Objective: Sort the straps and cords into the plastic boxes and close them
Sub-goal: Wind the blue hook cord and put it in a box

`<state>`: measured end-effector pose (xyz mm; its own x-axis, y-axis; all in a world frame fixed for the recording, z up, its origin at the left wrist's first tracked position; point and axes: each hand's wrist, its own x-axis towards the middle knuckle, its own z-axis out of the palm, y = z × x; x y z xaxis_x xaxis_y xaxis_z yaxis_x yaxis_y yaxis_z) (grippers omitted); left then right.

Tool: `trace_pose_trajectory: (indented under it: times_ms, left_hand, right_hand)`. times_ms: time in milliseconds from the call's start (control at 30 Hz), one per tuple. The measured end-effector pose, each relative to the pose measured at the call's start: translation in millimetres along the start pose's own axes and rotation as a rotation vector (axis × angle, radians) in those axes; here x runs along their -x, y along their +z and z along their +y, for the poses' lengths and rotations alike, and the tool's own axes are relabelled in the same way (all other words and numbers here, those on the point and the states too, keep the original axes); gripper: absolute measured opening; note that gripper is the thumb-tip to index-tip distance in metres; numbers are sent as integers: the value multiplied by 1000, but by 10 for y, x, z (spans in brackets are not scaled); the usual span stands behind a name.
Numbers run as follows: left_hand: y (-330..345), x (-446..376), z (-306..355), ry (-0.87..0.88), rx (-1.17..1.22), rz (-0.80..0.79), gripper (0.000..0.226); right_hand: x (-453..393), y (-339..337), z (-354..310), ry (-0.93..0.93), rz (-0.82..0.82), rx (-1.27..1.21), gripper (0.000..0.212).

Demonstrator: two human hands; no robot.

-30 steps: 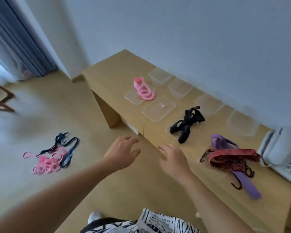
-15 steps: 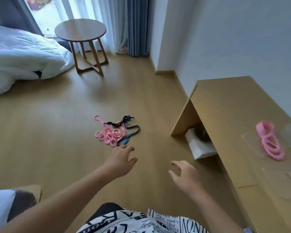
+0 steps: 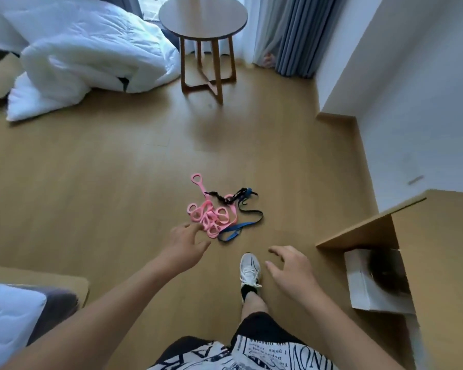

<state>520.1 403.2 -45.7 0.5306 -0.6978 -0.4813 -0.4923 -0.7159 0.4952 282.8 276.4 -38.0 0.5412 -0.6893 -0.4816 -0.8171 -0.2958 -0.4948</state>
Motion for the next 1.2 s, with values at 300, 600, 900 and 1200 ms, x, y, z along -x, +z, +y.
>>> trace_pose_trajectory:
  times_ms: [300, 600, 900, 1200]
  left_hand:
    - [-69, -1202, 425, -291, 16, -17, 44]
    - [845, -2410, -47, -399, 14, -143, 41]
    - [2472, -3618, -1482, -397, 4, -300, 40]
    - [3252, -4381, -2535, -369, -36, -351, 38]
  right_hand:
    - [-1872, -295, 132, 9, -264, 0, 42]
    - [-3231, 872, 593, 121, -556, 131, 43]
    - [-4735, 3191, 1471, 188, -638, 201, 42]
    - [-5546, 4726, 1928, -38, -437, 535, 36]
